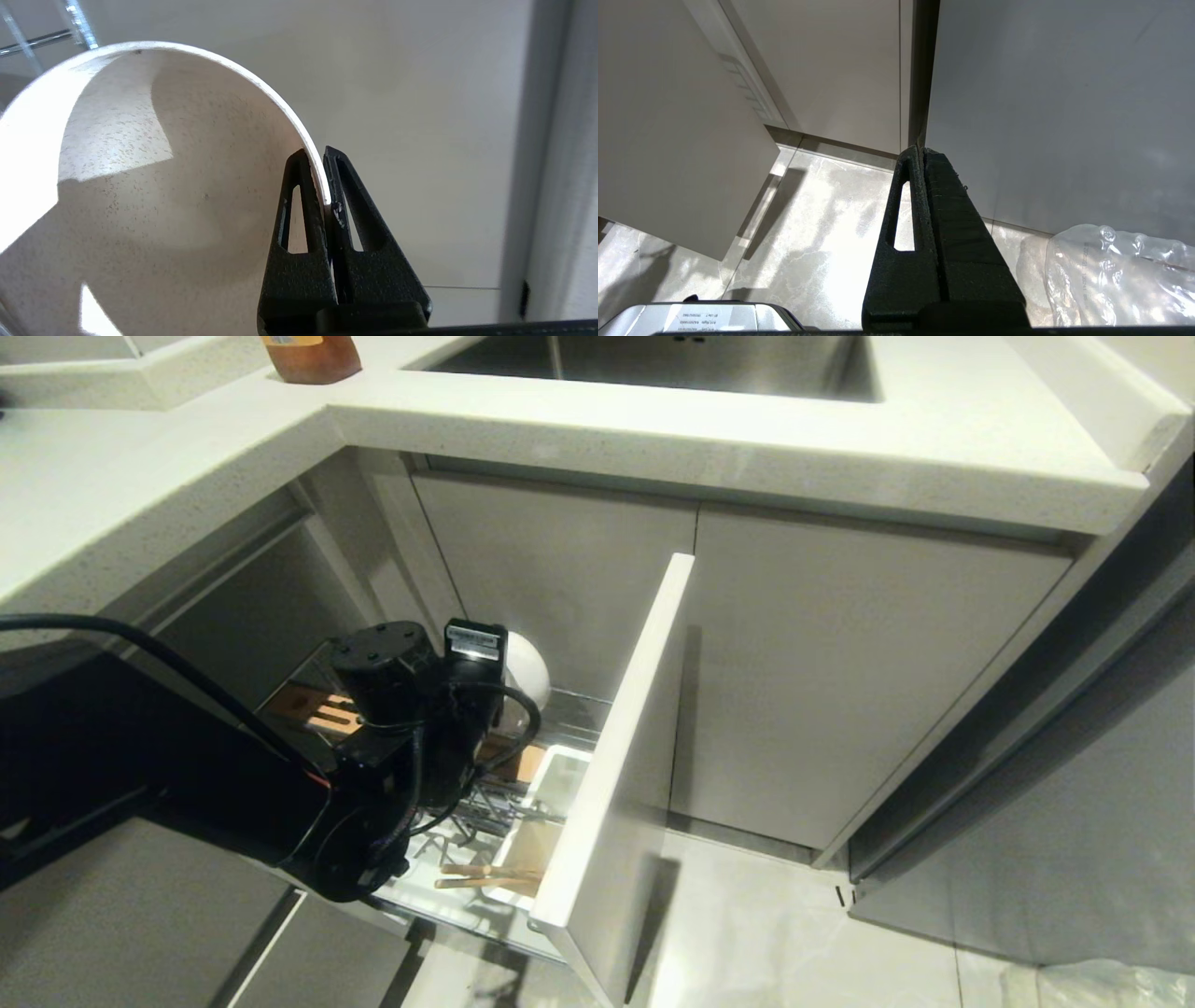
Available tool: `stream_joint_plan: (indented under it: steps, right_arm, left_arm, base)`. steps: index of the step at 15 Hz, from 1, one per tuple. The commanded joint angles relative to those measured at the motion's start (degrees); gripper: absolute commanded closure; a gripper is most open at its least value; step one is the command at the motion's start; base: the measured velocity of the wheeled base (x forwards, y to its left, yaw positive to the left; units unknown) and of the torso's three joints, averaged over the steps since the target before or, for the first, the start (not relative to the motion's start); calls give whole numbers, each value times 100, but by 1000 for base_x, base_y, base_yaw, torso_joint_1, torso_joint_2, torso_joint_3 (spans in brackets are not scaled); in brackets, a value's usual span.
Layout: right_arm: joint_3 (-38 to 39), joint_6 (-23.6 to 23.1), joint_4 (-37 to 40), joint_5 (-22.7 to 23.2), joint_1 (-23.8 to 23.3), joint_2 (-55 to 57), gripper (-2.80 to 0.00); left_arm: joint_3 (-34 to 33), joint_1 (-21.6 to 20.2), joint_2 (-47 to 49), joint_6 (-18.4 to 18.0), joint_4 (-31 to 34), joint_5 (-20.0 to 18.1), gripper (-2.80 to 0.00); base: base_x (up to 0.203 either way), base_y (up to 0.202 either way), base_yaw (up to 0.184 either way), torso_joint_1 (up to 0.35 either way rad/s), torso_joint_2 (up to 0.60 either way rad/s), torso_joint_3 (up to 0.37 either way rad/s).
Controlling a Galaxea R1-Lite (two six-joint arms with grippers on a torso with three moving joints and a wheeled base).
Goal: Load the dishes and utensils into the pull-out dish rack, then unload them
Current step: Pick up the bowl and place it in the cupboard
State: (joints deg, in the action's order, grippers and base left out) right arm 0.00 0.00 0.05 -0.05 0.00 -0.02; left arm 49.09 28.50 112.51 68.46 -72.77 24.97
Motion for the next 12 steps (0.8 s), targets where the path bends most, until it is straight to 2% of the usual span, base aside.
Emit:
stream_joint_plan:
  steps: [1,8,9,12]
  right_arm:
    - [0,0,0,-2,0,2,0]
    - [0,0,4,-3,0,2,0]
    - [0,0,3,-4,0,2,0]
    - [0,0,2,-1,0,2,0]
  left_arm:
    - [-5,-2,57,49,-36,17,0]
    - [-22,6,74,224,-10,22,0]
    - [-31,6,70,246,-10,17,-280]
    - [-62,15,8,245,7,43,-280]
  base:
    - [0,0,0,0,0,0]
    - [0,0,0,0,0,0]
    - [0,0,0,0,0,0]
    - [0,0,0,0,0,0]
